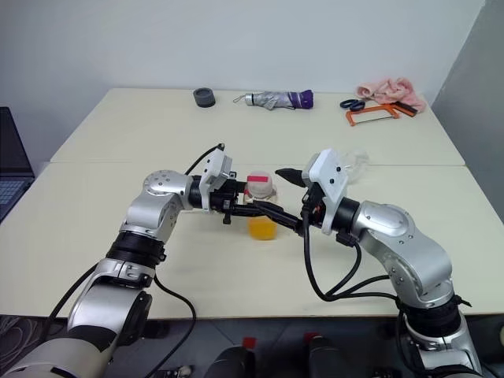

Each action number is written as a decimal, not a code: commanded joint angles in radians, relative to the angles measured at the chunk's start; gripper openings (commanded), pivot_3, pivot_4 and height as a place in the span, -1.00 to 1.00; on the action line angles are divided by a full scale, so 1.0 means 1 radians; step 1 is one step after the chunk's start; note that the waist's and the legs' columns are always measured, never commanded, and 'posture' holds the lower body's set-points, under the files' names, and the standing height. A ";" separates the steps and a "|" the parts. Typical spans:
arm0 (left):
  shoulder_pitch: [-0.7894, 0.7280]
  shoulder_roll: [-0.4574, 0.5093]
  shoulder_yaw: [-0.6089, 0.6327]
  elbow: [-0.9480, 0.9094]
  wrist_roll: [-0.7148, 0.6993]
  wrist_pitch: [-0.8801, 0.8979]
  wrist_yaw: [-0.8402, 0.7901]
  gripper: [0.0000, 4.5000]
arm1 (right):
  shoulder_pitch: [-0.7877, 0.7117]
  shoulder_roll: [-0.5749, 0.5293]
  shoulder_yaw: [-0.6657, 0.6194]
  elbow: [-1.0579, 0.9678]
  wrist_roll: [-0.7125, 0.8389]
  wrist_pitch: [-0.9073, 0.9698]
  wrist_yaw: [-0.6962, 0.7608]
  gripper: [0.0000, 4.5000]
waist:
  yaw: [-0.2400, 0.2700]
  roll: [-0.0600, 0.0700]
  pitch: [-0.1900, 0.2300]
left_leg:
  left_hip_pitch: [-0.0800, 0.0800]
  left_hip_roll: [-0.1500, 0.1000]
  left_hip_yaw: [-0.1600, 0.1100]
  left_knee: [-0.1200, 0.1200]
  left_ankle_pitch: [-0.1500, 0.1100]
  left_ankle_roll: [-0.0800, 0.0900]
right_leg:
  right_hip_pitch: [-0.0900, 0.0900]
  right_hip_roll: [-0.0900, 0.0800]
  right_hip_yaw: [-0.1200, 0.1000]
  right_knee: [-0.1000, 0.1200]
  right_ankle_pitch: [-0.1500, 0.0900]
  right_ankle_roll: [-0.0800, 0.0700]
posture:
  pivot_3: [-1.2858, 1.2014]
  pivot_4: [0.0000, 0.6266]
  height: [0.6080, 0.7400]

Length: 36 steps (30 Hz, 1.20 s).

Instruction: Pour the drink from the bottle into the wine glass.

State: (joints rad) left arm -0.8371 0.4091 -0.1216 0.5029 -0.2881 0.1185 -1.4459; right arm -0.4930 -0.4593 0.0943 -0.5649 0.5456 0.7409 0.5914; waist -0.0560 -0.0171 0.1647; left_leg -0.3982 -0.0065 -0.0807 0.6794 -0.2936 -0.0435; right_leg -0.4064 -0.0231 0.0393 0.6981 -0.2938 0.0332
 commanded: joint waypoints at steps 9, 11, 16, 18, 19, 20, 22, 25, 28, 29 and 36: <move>-0.032 0.001 0.014 -0.036 -0.015 -0.023 -0.009 -0.20 | -0.101 0.016 -0.021 0.069 0.049 0.008 0.024 0.70 | 0.000 0.000 0.000 | 0.000 0.000 0.000 0.000 0.000 0.000 | 0.000 0.000 0.000 0.000 0.000 0.000 | 0.03 -0.52 1.00; -0.035 -0.001 0.013 -0.033 -0.015 -0.026 -0.011 -0.20 | -0.124 0.021 0.002 0.099 0.033 0.000 0.033 0.70 | 0.000 0.000 0.000 | 0.000 0.000 0.000 0.000 0.000 0.000 | 0.000 0.000 0.000 0.000 0.000 0.000 | 0.03 -0.52 1.00; -0.037 -0.002 0.011 -0.029 -0.013 -0.032 -0.013 -0.20 | -0.151 0.041 0.038 0.144 0.008 -0.017 0.037 0.70 | -0.001 0.000 0.000 | 0.000 0.000 0.000 0.000 0.000 0.000 | 0.000 0.000 0.000 0.000 0.000 0.000 | 0.03 -0.52 1.00; -0.036 -0.002 0.010 -0.030 -0.013 -0.033 -0.014 -0.20 | -0.156 0.050 0.051 0.160 -0.004 -0.024 0.039 0.70 | -0.001 0.000 0.000 | 0.000 0.000 0.000 0.000 0.000 0.000 | 0.000 0.000 0.000 0.000 0.000 0.000 | 0.03 -0.52 1.00; -0.036 -0.002 0.010 -0.030 -0.013 -0.033 -0.014 -0.20 | -0.158 0.053 0.056 0.167 -0.009 -0.027 0.042 0.70 | -0.001 0.000 0.000 | 0.000 0.000 0.000 0.000 0.000 0.000 | 0.000 0.000 0.000 0.000 0.000 0.000 | 0.03 -0.52 1.00; -0.036 -0.002 0.010 -0.029 -0.012 -0.034 -0.014 -0.20 | -0.159 0.054 0.061 0.173 -0.015 -0.030 0.045 0.70 | -0.001 0.000 0.000 | 0.000 0.000 0.000 0.000 0.000 0.000 | 0.000 0.000 0.000 0.000 0.000 0.000 | 0.03 -0.52 1.00; -0.037 -0.002 0.010 -0.029 -0.012 -0.035 -0.014 -0.20 | -0.160 0.059 0.065 0.183 -0.025 -0.036 0.050 0.70 | -0.001 0.000 0.000 | 0.000 0.000 0.000 0.000 0.000 0.000 | 0.000 0.000 0.000 0.000 0.000 0.000 | 0.03 -0.52 1.00; -0.037 -0.002 0.010 -0.028 -0.011 -0.036 -0.012 -0.20 | -0.164 0.069 0.066 0.190 -0.031 -0.042 0.050 0.70 | -0.001 0.000 0.000 | 0.000 0.000 0.000 0.000 0.000 0.000 | 0.000 0.000 0.000 0.000 0.000 0.000 | 0.03 -0.52 1.00; -0.036 -0.002 0.010 -0.028 -0.011 -0.036 -0.012 -0.20 | -0.167 0.082 0.064 0.195 -0.038 -0.047 0.047 0.70 | -0.001 0.000 0.000 | 0.000 0.000 0.000 0.000 0.000 0.000 | 0.000 0.000 0.000 0.000 0.000 0.000 | 0.03 -0.52 1.00; -0.036 -0.002 0.010 -0.028 -0.010 -0.036 -0.011 -0.20 | -0.167 0.085 0.064 0.196 -0.040 -0.048 0.046 0.70 | -0.001 0.000 0.000 | 0.000 0.000 0.000 0.000 0.000 0.000 | 0.000 0.000 0.000 0.000 0.000 0.000 | 0.03 -0.52 1.00; -0.036 -0.002 0.010 -0.032 -0.010 -0.035 -0.008 -0.20 | -0.164 0.096 0.081 0.192 -0.062 -0.055 0.045 -0.01 | -0.001 0.000 0.000 | 0.000 0.000 0.000 0.000 0.000 0.000 | 0.000 0.000 0.000 0.000 0.000 0.000 | 0.03 -0.52 1.00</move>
State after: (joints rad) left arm -0.8382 0.4066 -0.1219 0.5026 -0.2883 0.0978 -1.4566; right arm -0.6407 -0.3726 0.1765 -0.3449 0.4818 0.7067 0.6290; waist -0.0568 -0.0171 0.1647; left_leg -0.3981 -0.0063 -0.0808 0.6795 -0.2935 -0.0436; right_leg -0.4065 -0.0232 0.0392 0.6982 -0.2938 0.0332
